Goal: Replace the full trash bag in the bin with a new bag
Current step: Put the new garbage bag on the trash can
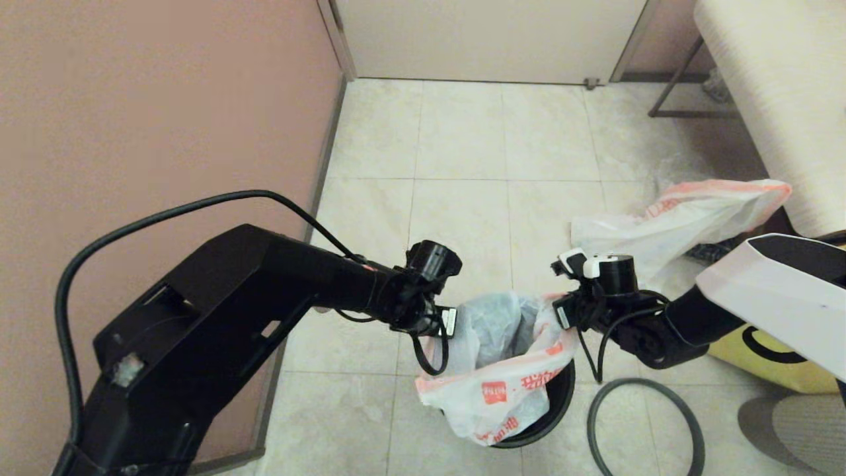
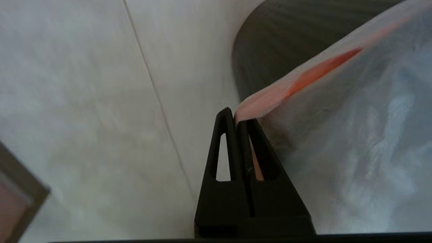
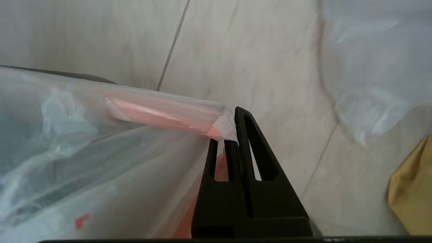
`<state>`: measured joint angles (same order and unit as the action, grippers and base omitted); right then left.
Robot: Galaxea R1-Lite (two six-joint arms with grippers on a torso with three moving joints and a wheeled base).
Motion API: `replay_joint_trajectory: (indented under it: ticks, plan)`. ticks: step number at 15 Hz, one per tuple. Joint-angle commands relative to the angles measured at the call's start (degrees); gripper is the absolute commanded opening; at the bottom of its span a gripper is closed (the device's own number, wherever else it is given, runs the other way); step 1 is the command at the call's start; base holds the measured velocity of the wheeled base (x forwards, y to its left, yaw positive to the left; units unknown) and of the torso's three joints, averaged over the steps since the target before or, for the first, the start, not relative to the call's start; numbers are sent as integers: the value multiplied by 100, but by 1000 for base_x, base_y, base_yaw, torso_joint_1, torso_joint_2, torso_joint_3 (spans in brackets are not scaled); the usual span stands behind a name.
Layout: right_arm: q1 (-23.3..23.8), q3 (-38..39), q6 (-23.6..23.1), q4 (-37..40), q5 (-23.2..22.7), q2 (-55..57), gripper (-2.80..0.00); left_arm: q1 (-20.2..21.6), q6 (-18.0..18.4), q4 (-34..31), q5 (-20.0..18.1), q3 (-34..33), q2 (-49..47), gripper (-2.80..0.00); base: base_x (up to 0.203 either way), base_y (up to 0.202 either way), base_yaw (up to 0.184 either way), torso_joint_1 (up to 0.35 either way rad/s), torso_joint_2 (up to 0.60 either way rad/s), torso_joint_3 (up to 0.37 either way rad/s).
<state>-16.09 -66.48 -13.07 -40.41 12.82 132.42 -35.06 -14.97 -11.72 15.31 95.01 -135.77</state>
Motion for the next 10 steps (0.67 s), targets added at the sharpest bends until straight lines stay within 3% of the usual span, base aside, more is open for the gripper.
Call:
replay_joint_trajectory:
  ticks: [1, 5, 6, 7, 10]
  plan:
    - [-38, 12, -23, 124, -10, -37, -280, 34, -15, -65, -92, -264, 88, -280, 0, 0, 0, 0, 0, 0]
    - [-59, -75, -140, 218, -54, 29, -280, 106, -86, -30, -317, -534, 170, -280, 0, 0, 0, 0, 0, 0]
    - [-61, -75, -185, 210, -51, 9, 0, 99, -86, -25, -341, -585, 241, -280, 0, 0, 0, 0, 0, 0]
    - [-77, -67, -187, 209, -40, -49, 0, 84, -90, -19, -370, -652, 344, 0, 0, 0, 0, 0, 0, 0]
    - [-229, 284, -180, 231, -26, -506, 0, -21, -91, -29, -524, -1121, 975, 0, 0, 0, 0, 0, 0, 0]
